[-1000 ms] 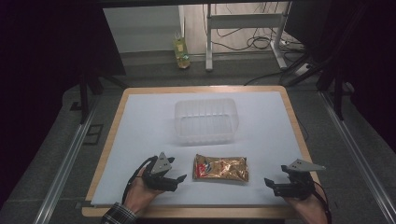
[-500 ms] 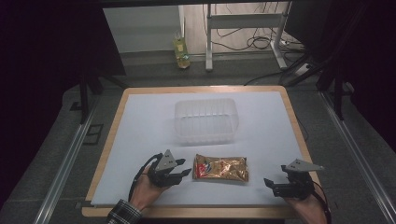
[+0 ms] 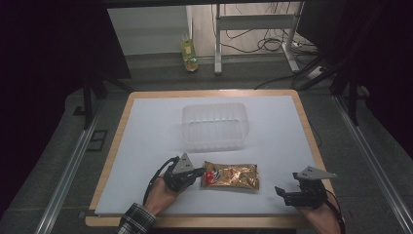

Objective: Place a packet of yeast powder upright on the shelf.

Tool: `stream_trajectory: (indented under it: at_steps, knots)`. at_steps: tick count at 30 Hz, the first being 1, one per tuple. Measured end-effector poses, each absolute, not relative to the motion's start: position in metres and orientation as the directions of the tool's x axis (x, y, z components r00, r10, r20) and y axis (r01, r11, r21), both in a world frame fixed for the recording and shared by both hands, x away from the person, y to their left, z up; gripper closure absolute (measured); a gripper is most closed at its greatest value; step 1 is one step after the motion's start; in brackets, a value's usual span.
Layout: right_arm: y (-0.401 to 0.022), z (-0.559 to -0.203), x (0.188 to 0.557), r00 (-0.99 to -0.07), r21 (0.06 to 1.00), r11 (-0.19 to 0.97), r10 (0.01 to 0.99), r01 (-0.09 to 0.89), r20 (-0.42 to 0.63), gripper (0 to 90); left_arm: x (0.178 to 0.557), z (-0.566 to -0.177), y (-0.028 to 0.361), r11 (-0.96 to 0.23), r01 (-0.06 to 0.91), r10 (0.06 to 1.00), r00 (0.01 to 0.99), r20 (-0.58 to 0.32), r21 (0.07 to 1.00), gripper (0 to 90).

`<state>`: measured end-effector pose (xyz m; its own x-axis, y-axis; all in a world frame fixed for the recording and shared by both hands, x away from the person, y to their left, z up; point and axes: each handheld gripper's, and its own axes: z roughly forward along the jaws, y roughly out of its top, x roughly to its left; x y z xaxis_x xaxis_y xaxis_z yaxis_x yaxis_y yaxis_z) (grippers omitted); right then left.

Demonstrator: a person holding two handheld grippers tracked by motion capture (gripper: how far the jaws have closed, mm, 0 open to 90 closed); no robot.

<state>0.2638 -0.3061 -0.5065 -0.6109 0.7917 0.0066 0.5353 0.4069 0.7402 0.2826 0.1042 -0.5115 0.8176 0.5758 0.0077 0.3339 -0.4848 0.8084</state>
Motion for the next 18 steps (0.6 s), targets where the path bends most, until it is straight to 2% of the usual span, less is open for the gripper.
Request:
stream_trajectory:
  at_steps: [18]
  knots:
    - [-0.303, -0.507, 0.264, -0.619, 0.737, 0.416, 0.786, 0.532, 0.003, 12.6, 0.297, -0.52, 0.073, -0.507, 0.277, 0.519, 0.854, 0.033, 0.816, 89.4]
